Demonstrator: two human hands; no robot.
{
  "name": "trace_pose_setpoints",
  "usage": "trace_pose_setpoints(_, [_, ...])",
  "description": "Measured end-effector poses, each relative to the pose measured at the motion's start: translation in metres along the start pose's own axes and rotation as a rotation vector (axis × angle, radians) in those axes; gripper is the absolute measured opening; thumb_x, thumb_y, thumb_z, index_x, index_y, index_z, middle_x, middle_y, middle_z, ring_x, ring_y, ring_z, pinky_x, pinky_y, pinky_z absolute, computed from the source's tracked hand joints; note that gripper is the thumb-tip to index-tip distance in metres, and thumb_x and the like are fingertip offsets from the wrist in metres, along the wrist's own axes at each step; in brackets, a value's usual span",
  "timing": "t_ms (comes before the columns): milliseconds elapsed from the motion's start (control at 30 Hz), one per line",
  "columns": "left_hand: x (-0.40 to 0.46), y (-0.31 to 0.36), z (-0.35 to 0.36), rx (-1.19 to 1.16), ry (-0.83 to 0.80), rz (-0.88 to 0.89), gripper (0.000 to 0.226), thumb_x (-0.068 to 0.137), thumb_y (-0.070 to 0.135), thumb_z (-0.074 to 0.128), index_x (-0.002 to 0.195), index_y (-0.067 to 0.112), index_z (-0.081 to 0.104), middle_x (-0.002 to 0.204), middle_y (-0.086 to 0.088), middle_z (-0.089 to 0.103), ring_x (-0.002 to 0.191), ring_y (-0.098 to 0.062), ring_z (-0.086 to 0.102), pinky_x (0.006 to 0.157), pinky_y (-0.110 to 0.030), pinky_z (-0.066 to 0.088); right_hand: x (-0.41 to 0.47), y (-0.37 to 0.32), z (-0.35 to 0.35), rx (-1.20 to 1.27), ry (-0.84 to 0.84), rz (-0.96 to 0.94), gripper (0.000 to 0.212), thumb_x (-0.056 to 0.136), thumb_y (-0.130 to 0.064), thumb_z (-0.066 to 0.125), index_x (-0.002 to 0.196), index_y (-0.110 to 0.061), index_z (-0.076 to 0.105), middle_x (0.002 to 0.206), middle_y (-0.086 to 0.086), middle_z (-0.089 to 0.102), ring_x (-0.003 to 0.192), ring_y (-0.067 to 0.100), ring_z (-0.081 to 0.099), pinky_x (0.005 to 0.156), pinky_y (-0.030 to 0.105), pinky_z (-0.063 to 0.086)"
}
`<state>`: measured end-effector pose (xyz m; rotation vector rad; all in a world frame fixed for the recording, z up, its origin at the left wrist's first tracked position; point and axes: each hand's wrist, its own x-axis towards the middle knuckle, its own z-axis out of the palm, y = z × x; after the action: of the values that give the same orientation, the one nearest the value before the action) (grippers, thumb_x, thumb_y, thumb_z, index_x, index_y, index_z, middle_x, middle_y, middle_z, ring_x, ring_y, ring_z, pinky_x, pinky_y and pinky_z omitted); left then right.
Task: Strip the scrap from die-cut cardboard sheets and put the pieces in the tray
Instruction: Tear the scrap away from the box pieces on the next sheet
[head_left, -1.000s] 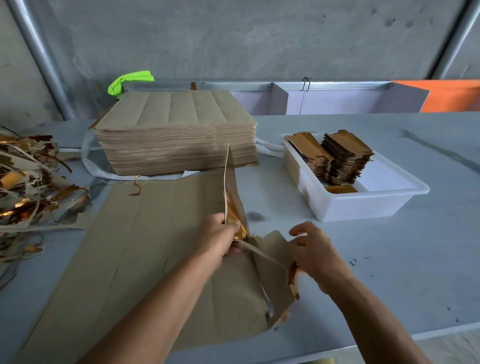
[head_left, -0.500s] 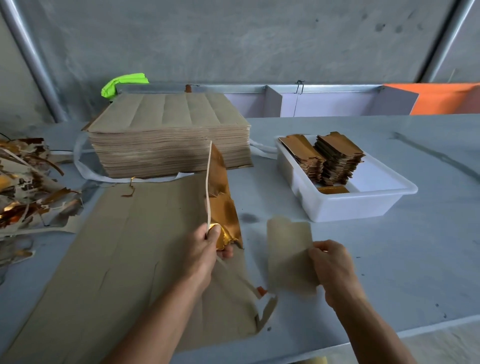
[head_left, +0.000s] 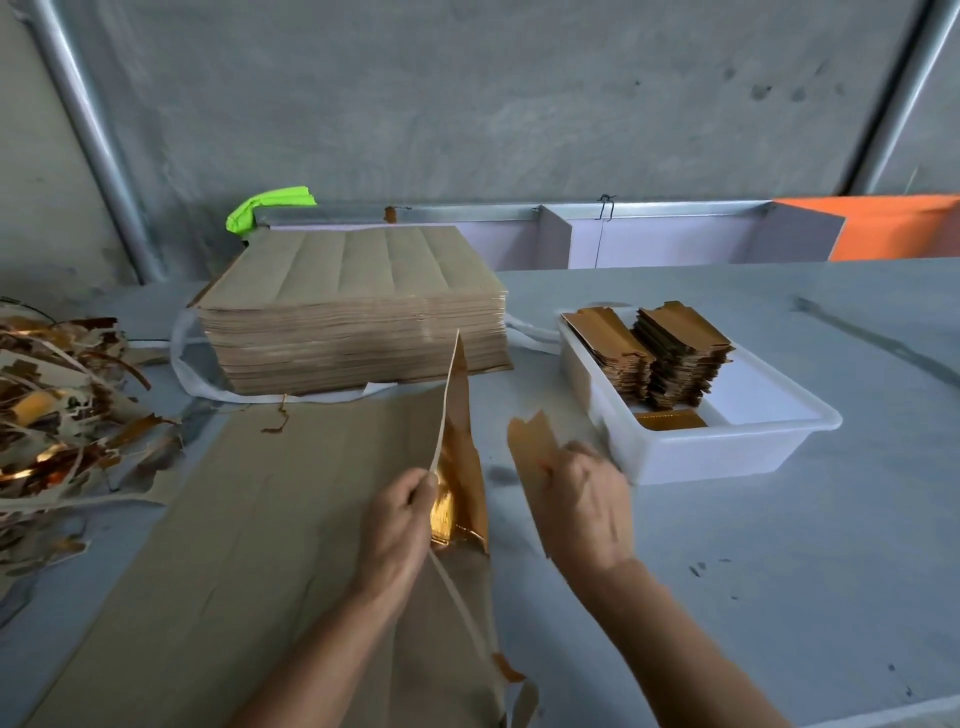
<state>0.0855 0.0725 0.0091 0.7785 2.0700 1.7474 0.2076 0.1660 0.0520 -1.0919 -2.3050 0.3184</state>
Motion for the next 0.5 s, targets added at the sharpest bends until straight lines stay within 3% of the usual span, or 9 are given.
trace_pose_setpoints(67, [0.000,0.005,0.002,0.024,-0.020,0.018,0.031,0.096,0.013,0.050,0.069,-0.001,0.054,0.049,0.009,0.043,0.052,-0.010,0.040,0.056,-0.033,0.036,0.003,-0.013,0.010,0.070,-0.054,-0.055,0.010,0.085,-0.005,0.055,0.085,-0.006,0.066,0.081,0.016,0.063,0.074,0.039,0.060,0.057,0.029,0.029])
trace_pose_setpoints(133, [0.001,0.009,0.005,0.019,-0.061,0.022,0.030,0.092,0.008,0.051,0.067,-0.006,0.053,0.051,0.000,0.045,0.053,-0.013,0.042,0.054,-0.029,0.034,0.005,-0.025,0.018,0.120,-0.174,-0.044,0.018,0.086,-0.010,0.050,0.087,-0.008,0.068,0.087,0.014,0.067,0.082,0.034,0.061,0.060,0.026,0.031])
trace_pose_setpoints(233, [0.001,0.014,0.006,-0.021,-0.091,-0.010,0.030,0.094,0.009,0.051,0.069,-0.006,0.059,0.054,-0.002,0.052,0.051,-0.010,0.050,0.048,-0.021,0.041,0.009,-0.033,0.022,0.263,-0.262,0.092,0.024,0.088,-0.020,0.052,0.076,-0.006,0.067,0.076,0.011,0.065,0.075,0.027,0.060,0.058,0.021,0.036])
trace_pose_setpoints(333, [0.001,0.017,0.002,-0.084,-0.150,-0.077,0.029,0.096,0.011,0.049,0.074,-0.004,0.062,0.063,-0.010,0.058,0.062,-0.019,0.057,0.058,-0.029,0.048,0.013,-0.032,0.019,0.332,-0.281,0.173,0.039,0.090,-0.036,0.057,0.071,-0.002,0.066,0.067,0.008,0.060,0.066,0.021,0.058,0.060,0.025,0.045])
trace_pose_setpoints(433, [-0.001,0.023,0.001,-0.211,-0.175,-0.207,0.028,0.096,0.012,0.050,0.075,-0.001,0.065,0.065,-0.011,0.064,0.060,-0.022,0.062,0.052,-0.026,0.051,0.015,-0.029,0.016,0.440,-0.327,0.265,0.046,0.084,-0.047,0.064,0.075,-0.002,0.070,0.072,0.010,0.066,0.067,0.017,0.060,0.061,0.024,0.048])
trace_pose_setpoints(500, [-0.004,0.027,0.003,-0.264,-0.181,-0.283,0.027,0.096,0.015,0.051,0.080,0.002,0.068,0.074,-0.014,0.068,0.066,-0.023,0.065,0.053,-0.026,0.054,0.016,-0.028,0.017,0.479,-0.368,0.307,0.042,0.079,-0.048,0.069,0.072,-0.007,0.070,0.067,0.004,0.062,0.063,0.012,0.057,0.053,0.019,0.045])
